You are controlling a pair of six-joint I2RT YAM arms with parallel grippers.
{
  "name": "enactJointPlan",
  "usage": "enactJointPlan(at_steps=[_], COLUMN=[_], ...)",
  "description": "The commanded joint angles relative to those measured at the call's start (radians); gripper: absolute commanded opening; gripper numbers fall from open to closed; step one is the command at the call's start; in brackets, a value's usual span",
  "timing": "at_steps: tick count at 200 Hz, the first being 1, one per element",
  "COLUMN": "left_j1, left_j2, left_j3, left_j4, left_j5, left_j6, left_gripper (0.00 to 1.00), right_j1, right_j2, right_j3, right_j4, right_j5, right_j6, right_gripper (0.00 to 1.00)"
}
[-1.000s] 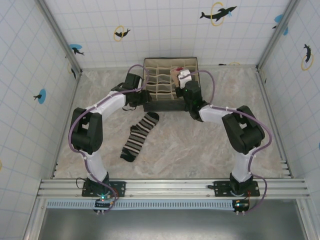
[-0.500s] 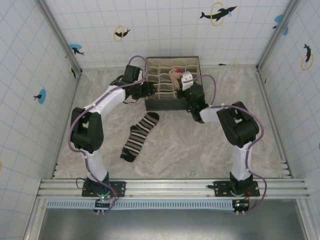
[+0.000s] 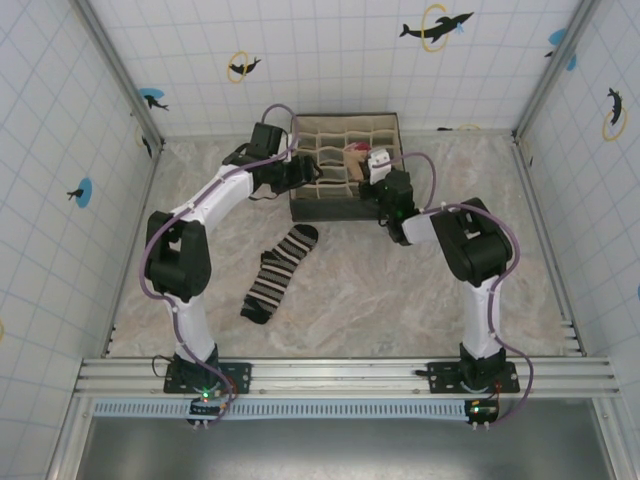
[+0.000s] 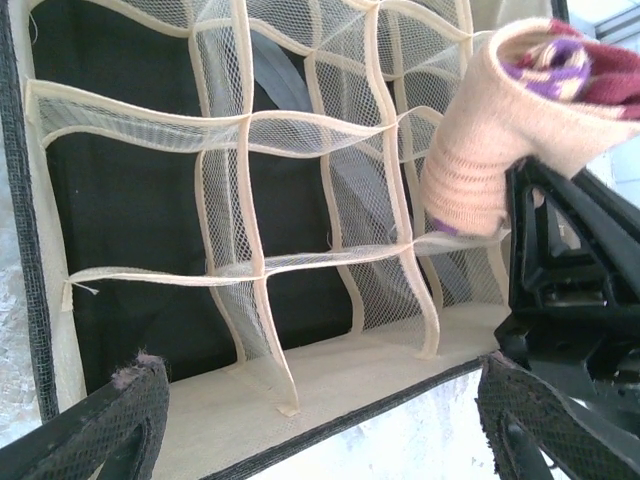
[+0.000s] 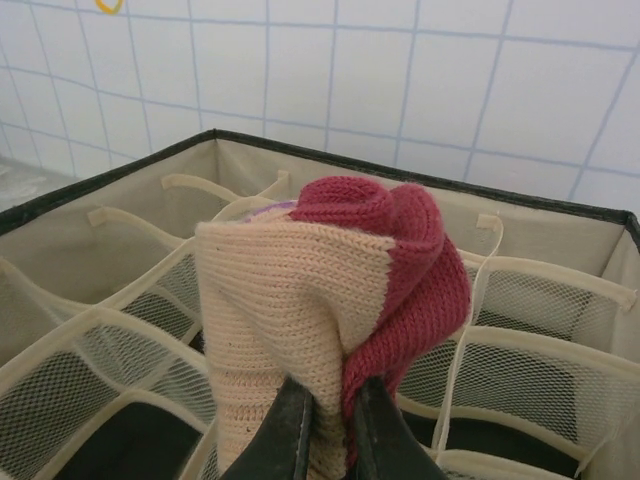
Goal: Roll the socks
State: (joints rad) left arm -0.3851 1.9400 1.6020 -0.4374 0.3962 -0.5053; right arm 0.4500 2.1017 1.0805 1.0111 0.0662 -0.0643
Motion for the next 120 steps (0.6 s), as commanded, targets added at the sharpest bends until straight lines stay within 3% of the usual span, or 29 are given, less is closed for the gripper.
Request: enactJointPlan(at_steps=[1, 55, 120], left_j1=[0.005, 0.005, 0.005], left_j2=[0.021, 0.018, 0.056], left_j3=[-0.001, -0.044, 0.012], left_j4=[-0.026, -0.029, -0.022], left_j5=[0.024, -0.011, 0.030], left_j6=[-0.012, -0.007, -0.047], left_gripper=[0.81, 0.81, 0.81], right_j1=[-0.007, -0.006, -0.021], right_j2=[0.033, 0.043, 0.012], right_j3=[0.074, 0.046, -0.035], right_j4=[0.013, -0.010, -0.034], right_j5=[-0.031, -0.045, -0.064], right_j6=[-0.010, -0.065, -0.143], right_gripper=[0.00, 0.00, 0.00])
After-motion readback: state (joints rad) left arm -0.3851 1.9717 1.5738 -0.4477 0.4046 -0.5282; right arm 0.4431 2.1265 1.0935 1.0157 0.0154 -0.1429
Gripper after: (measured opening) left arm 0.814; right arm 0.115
